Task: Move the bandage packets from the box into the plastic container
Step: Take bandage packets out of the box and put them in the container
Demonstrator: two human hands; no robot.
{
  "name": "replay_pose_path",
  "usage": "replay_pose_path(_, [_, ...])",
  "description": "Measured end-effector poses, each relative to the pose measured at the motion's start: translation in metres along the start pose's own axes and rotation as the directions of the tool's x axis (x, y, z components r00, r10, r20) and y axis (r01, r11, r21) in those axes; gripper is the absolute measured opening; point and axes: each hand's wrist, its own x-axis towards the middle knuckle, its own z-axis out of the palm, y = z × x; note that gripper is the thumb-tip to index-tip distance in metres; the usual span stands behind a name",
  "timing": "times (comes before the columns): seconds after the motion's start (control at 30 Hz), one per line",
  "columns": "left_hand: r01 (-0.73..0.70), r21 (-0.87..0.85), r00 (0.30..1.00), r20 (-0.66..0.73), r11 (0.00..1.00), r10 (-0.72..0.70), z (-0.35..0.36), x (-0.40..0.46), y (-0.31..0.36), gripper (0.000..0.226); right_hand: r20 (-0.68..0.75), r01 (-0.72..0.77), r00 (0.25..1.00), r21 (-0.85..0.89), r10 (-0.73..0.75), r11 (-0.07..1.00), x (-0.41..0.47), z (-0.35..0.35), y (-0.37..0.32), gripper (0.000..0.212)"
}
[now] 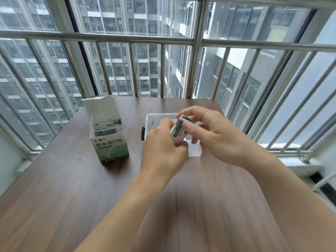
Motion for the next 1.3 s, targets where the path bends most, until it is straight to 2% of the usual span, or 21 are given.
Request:
replay_pose_path(0.1, [-0.076, 0.160, 0.997, -0.019, 0.984, 0.080, -0.004, 0.004, 0.000, 0.031, 0.006, -0.005, 1.000, 0.040, 0.005, 0.999, 0.004, 0.002, -0.004, 0.020])
replay_pose_path(0.17, [-0.101, 0.229, 0.994, -0.019, 0.968, 0.108, -0.003, 0.008, 0.001, 0.029, -0.079, 0.039, 0.996, -0.020, -0.041, 0.999, 0.011, 0.009, -0.003, 0.018])
replay_pose_path(0.23, [-0.078, 0.159, 0.995, -0.042, 0.984, 0.085, -0.003, 0.011, 0.003, 0.022, -0.163, 0.071, 0.983, -0.072, -0.082, 0.995, 0.019, 0.015, 0.001, 0.020])
replay_pose_path(0.3, [-0.019, 0.034, 0.999, -0.041, 0.999, 0.020, -0.003, 0.017, 0.002, 0.016, -0.180, 0.095, 0.978, -0.066, -0.105, 0.993, 0.026, 0.013, 0.001, 0.018])
replay_pose_path(0.4, [0.033, -0.083, 0.998, 0.053, 0.996, -0.028, -0.007, 0.033, -0.002, 0.022, -0.033, 0.101, 0.995, 0.065, -0.099, 0.993, 0.034, -0.004, -0.006, 0.022])
replay_pose_path(0.47, [0.018, -0.168, 0.995, 0.102, 0.986, -0.001, -0.010, 0.042, -0.002, 0.013, 0.057, 0.104, 0.992, 0.117, -0.111, 0.988, 0.041, -0.021, -0.011, 0.024])
replay_pose_path(0.5, [0.012, -0.203, 0.992, 0.123, 0.979, 0.013, -0.011, 0.046, 0.000, 0.006, 0.092, 0.103, 0.989, 0.104, -0.113, 0.989, 0.045, -0.029, -0.014, 0.022])
replay_pose_path(0.6, [0.020, -0.250, 0.986, 0.167, 0.968, 0.023, -0.011, 0.052, 0.001, 0.018, 0.178, 0.051, 0.982, 0.053, -0.059, 0.997, 0.059, -0.041, -0.018, 0.020])
replay_pose_path(0.73, [0.040, -0.287, 0.986, 0.166, 0.957, 0.009, -0.003, 0.055, -0.005, 0.019, 0.287, -0.019, 0.958, -0.008, 0.021, 1.000, 0.077, -0.046, -0.015, 0.018])
replay_pose_path(0.87, [0.080, -0.303, 0.967, 0.254, 0.950, 0.000, -0.004, 0.056, -0.005, 0.030, 0.307, -0.028, 0.950, -0.065, 0.047, 0.997, 0.092, -0.053, -0.008, 0.019])
replay_pose_path(0.97, [0.012, -0.146, 0.974, 0.227, 0.989, 0.022, -0.012, 0.057, -0.012, 0.038, 0.323, -0.088, 0.937, -0.140, 0.130, 0.986, 0.102, -0.072, -0.004, 0.011])
replay_pose_path(1.07, [-0.152, 0.101, 0.983, 0.116, 0.983, 0.140, -0.020, 0.055, -0.028, 0.043, 0.265, -0.109, 0.937, -0.391, 0.225, 0.914, 0.120, -0.088, 0.011, 0.008])
replay_pose_path(1.17, [-0.238, 0.267, 0.960, 0.213, 0.934, 0.184, -0.021, 0.049, -0.038, 0.048, 0.282, -0.085, 0.893, -0.658, 0.350, 0.748, 0.136, -0.081, 0.025, 0.017])
replay_pose_path(1.3, [-0.308, 0.425, 0.922, 0.355, 0.851, 0.156, -0.014, 0.046, -0.047, 0.041, 0.328, -0.027, 0.836, -0.777, 0.441, 0.629, 0.149, -0.060, 0.036, 0.020])
